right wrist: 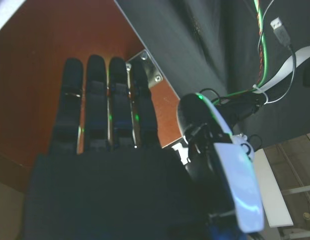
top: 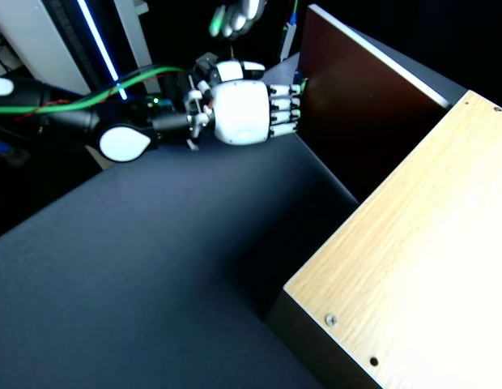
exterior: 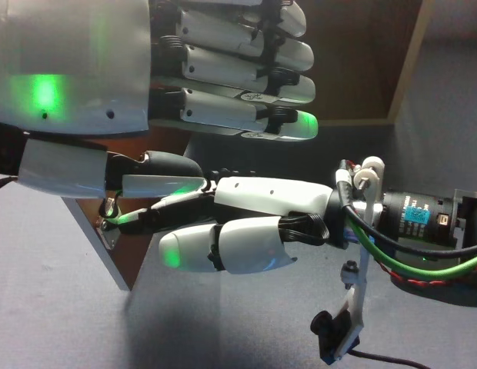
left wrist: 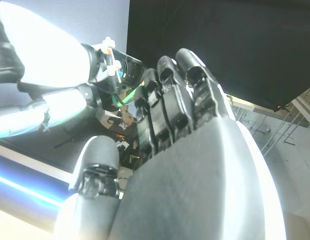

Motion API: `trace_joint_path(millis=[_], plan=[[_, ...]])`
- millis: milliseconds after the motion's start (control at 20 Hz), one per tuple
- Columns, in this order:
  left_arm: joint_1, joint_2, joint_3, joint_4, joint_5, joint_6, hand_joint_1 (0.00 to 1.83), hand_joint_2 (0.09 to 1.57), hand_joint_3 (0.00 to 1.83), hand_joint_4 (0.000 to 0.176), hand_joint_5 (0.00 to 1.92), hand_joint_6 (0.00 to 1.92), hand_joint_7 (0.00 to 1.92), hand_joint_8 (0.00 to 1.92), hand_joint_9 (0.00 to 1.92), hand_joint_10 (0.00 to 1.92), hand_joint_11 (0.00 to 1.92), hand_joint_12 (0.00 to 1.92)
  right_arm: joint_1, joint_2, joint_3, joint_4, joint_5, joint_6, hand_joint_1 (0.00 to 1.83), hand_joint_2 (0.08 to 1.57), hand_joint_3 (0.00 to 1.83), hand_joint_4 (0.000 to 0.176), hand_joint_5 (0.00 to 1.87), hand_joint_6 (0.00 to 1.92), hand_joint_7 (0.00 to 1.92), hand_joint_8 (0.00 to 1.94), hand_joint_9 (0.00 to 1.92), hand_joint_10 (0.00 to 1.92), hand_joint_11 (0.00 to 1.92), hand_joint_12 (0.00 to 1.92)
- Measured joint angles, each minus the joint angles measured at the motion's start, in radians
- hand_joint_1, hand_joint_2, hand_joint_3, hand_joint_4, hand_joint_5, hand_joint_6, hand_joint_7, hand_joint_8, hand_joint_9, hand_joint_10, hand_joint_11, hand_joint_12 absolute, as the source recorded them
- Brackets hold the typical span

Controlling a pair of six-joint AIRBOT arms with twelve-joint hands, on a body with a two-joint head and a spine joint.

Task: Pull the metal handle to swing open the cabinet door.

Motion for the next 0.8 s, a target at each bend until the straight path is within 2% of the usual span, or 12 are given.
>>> trace_joint_path(millis=[550, 800], plan=[[0.000, 0.000, 0.000, 0.000, 0.000, 0.000, 0.00, 1.57, 0.15, 0.000, 0.36, 0.01, 0.39, 0.01, 0.35, 0.00, 0.00, 0.74, 0.000, 0.085, 0.016, -0.012, 0.002, -0.002, 0.00, 1.57, 0.14, 0.000, 0.38, 0.00, 0.38, 0.00, 0.36, 0.00, 0.00, 0.93], [0.000, 0.000, 0.000, 0.000, 0.000, 0.000, 0.00, 1.57, 0.15, 0.000, 0.35, 0.00, 0.38, 0.00, 0.34, 0.00, 0.00, 0.75, -0.010, 0.134, 0.055, -0.020, 0.012, -0.002, 0.00, 1.57, 0.14, 0.000, 0.38, 0.00, 0.39, 0.00, 0.36, 0.00, 0.00, 0.93]])
